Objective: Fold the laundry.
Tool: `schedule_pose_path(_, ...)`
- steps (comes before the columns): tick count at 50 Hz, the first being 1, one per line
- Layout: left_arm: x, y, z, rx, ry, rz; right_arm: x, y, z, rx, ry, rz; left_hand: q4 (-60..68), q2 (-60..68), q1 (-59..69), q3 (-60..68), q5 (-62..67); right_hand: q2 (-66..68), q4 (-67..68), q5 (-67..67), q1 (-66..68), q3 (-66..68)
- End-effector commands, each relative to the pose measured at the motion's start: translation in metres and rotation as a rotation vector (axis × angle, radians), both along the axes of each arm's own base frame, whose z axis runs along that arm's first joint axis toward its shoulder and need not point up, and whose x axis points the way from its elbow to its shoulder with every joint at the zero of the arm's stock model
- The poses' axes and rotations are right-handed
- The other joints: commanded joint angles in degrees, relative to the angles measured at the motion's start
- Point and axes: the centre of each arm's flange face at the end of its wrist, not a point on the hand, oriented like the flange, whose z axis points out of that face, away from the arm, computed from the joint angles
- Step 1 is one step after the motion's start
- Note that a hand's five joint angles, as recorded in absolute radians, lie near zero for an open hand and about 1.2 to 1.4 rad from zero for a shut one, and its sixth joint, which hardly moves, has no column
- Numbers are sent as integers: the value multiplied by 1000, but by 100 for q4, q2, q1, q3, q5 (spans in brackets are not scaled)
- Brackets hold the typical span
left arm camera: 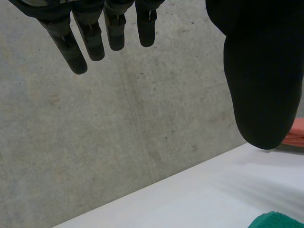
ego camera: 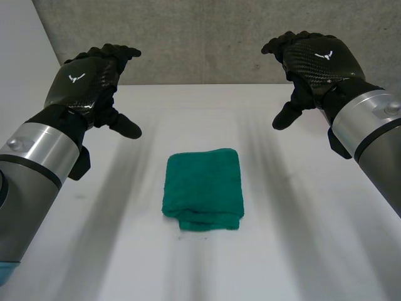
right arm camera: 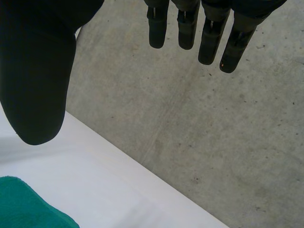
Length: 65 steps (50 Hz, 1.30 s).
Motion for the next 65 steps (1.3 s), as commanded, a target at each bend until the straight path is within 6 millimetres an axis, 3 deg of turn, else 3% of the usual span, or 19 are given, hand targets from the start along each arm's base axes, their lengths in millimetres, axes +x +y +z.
schedule_pose_path(1, 0, -1, -5, 12, -6, -1, 1, 0, -1, -3, 11, 5, -121, -138, -122, -149, 28, -378, -430, -244, -205, -366)
schedule_pose_path(31, 0, -1, -6, 14, -5, 1, 4, 2, -2, 8, 20, 22, -121, -138, -122, -149, 28, -378, -430, -244, -205, -366)
schedule_pose_path(37, -1, -1, -6, 15, -6, -1, 8, -6, -30, 124, 76, 18, -121, -138, -122, -149, 28, -378, -430, -244, -205, -366)
schedule_pose_path(41, -1, -3, -9, 24, -10, -1, 15, -8, -61, 230, 127, 32, -121, -138, -122, -149, 28, -378, -430, -244, -205, -366)
schedule_pose_path(42, -1, -3, -10, 27, -11, 1, 21, -4, -77, 276, 149, 48, -121, -138, -122, -149, 28, -378, -430, -244, -205, -366)
schedule_pose_path(49, -2, -4, -12, 31, -13, -1, 56, 34, -126, 362, 224, 175, -121, -138, -122, -149, 28, -378, -430, -244, -205, -366)
schedule_pose_path(54, -2, -5, -14, 39, -17, -1, 60, 33, -157, 352, 228, 136, -121, -138, -122, -149, 28, -378, -430, -244, -205, -366)
schedule_pose_path(65, -3, -5, -18, 49, -22, -4, 59, 33, -172, 307, 203, 106, -121, -138, -122, -149, 28, -378, -430, -244, -205, -366)
